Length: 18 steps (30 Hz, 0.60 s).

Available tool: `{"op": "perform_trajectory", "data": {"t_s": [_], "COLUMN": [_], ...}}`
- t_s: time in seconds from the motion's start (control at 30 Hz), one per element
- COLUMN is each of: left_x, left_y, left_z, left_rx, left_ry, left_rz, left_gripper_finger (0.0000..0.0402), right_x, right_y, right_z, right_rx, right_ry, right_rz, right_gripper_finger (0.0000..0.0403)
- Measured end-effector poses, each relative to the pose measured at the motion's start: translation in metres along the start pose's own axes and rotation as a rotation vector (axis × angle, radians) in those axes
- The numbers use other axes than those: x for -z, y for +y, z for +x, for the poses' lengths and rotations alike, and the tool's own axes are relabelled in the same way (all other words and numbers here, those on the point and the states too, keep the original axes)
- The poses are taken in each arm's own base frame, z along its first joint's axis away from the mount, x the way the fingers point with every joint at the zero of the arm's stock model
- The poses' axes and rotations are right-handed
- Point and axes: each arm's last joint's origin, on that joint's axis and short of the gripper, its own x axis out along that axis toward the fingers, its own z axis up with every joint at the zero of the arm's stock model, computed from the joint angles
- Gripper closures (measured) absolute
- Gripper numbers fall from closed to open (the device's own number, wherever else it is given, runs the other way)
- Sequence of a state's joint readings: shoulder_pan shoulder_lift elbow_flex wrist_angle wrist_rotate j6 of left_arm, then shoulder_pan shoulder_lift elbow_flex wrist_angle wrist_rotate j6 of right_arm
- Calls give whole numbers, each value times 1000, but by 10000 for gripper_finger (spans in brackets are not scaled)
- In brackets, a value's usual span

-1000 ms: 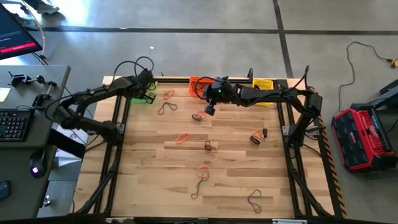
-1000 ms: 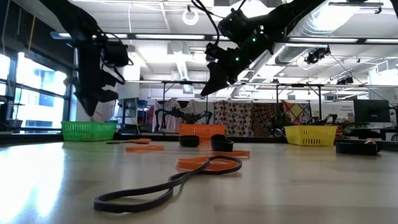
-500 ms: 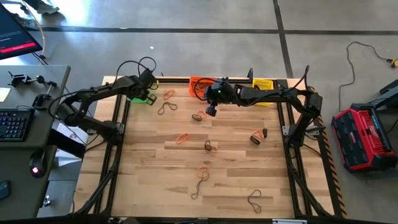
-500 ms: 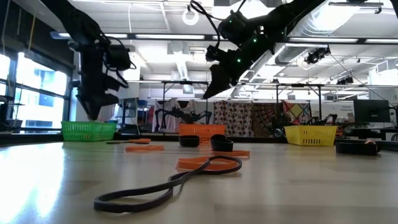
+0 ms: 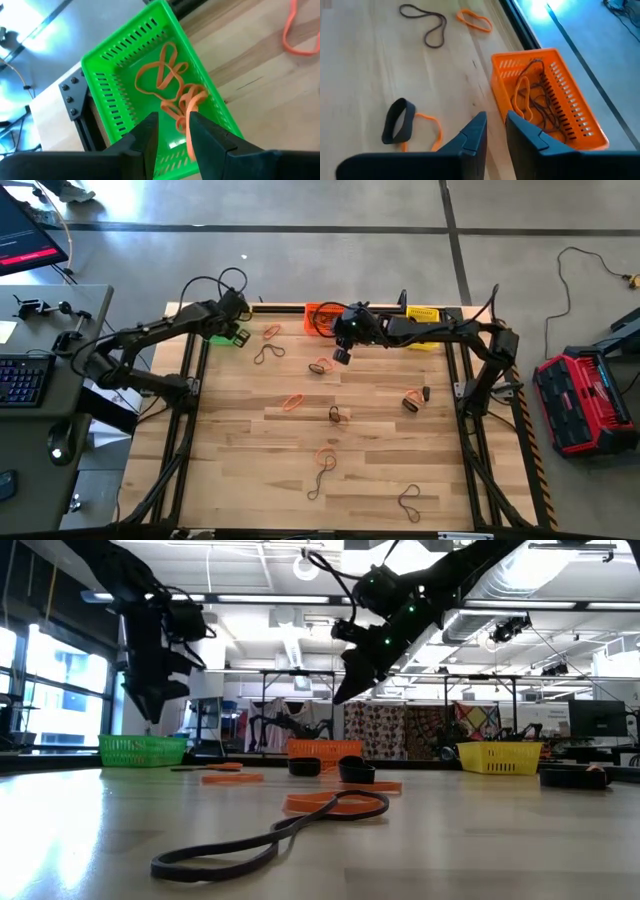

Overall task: Sort rubber bands into baskets
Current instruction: Remove the orange rubber band from the orange basket to the green bin

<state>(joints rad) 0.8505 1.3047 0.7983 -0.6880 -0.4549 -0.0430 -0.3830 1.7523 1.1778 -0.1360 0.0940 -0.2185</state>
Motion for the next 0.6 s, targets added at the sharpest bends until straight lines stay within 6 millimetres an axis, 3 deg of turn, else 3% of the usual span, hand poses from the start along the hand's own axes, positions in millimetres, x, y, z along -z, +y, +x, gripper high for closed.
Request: {"op": "perform_trajectory", "data": {"t_s": [0.17,0.3,0.43,0.6], "left_x": [0,-4,-14,-23], "left_y": [5,5,4,3], "left_z": [-12,-22,-30,-34], "left_rx": [26,182,329,375], "left_ry": [-59,-152,-284,-388], "left_rz": [1,-34,-59,-66], "left_gripper_finger": [302,307,327,362], "right_x": [-11,-30,-49,-54], "right_y": [-13,-34,-51,-64], "right_z": [-3,-1,14,45], "right_rx": [-29,-64,-101,-189], "right_ry": [-19,13,100,226], "right_rz": [22,58,57,84], "right_gripper_finger": [348,352,352,350]}}
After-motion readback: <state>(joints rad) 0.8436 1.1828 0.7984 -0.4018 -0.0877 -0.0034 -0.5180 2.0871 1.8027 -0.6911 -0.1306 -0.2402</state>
